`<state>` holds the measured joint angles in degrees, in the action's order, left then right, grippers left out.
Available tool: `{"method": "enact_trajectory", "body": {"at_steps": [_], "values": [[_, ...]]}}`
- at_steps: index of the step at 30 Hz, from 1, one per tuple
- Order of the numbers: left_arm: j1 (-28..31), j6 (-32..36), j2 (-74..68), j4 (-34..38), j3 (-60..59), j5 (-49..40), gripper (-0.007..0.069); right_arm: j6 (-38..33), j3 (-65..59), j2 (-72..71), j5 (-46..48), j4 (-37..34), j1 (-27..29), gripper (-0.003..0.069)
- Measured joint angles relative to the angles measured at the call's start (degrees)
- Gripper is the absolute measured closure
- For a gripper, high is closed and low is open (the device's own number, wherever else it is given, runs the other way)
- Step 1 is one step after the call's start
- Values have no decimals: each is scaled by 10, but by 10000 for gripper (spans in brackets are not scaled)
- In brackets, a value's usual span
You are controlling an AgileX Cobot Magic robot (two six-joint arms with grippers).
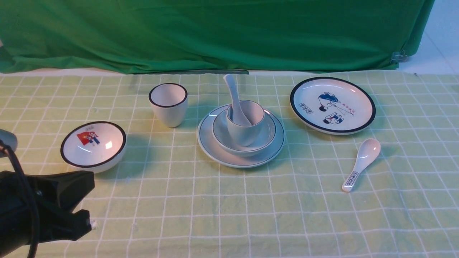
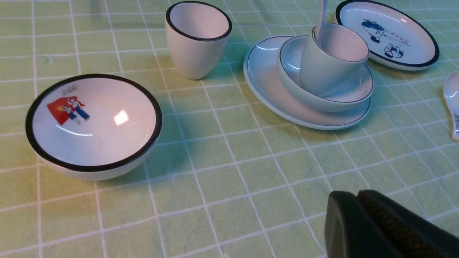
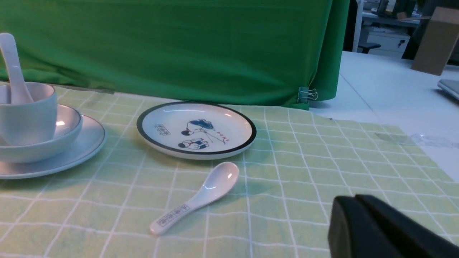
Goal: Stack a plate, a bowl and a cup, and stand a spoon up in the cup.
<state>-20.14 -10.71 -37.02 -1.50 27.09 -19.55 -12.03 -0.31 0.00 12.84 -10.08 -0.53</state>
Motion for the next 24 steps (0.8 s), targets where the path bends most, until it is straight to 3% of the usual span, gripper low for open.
{"method": "enact_trajectory", "body": {"at_steps": [16, 24], "values": [[0, 0, 0, -1, -2, 3, 605, 0, 0, 0, 1, 1, 3, 571], [17, 0, 91, -8, -110, 91, 605, 0, 0, 0, 1, 0, 3, 549]]}}
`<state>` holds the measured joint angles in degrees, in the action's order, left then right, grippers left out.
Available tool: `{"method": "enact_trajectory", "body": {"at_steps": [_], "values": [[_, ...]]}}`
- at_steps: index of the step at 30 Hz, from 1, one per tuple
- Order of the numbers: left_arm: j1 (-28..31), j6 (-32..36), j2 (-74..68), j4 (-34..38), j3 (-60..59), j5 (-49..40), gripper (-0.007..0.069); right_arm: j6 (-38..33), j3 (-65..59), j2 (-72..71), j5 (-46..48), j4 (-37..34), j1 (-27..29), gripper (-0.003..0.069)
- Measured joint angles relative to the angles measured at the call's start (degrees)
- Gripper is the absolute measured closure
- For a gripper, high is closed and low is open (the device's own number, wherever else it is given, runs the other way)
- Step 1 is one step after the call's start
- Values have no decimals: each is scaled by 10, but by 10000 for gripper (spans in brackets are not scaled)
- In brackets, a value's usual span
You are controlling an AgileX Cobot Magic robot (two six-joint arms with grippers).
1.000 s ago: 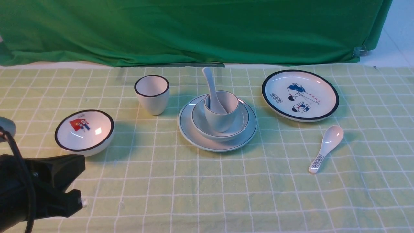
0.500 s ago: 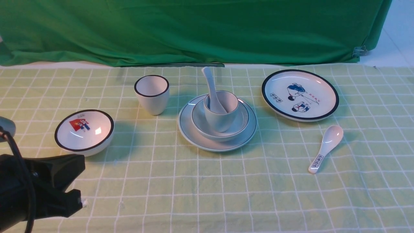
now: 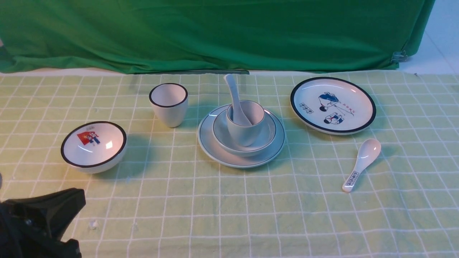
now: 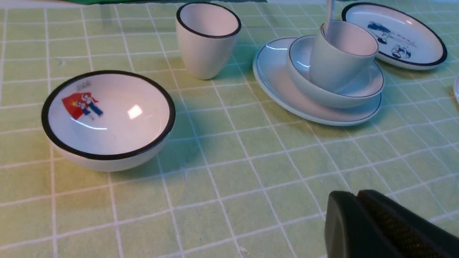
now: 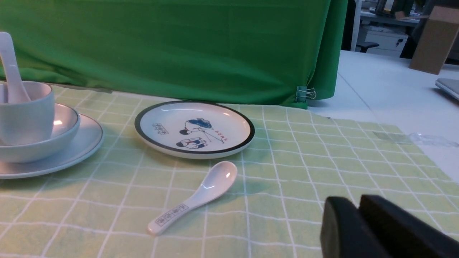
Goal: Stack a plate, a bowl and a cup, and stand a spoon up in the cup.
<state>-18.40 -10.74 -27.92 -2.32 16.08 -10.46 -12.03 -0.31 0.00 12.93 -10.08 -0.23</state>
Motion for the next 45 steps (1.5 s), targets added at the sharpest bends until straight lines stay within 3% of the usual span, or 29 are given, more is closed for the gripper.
{"method": "enact_trajectory", "body": {"at_steps": [4, 9, 14, 22, 45], "values": [[44, 6, 102, 7, -93, 138, 605, -1, 0, 0, 0, 0, 0, 539], [119, 20, 216, 7, -157, 187, 605, -1, 0, 0, 0, 0, 0, 520], [178, 48, 278, 19, -163, 105, 605, -1, 0, 0, 0, 0, 0, 504], [183, 107, 278, 38, -164, -27, 605, -1, 0, 0, 0, -1, 0, 487], [183, 122, 278, 38, -164, -29, 605, -1, 0, 0, 0, -1, 0, 428]]}}
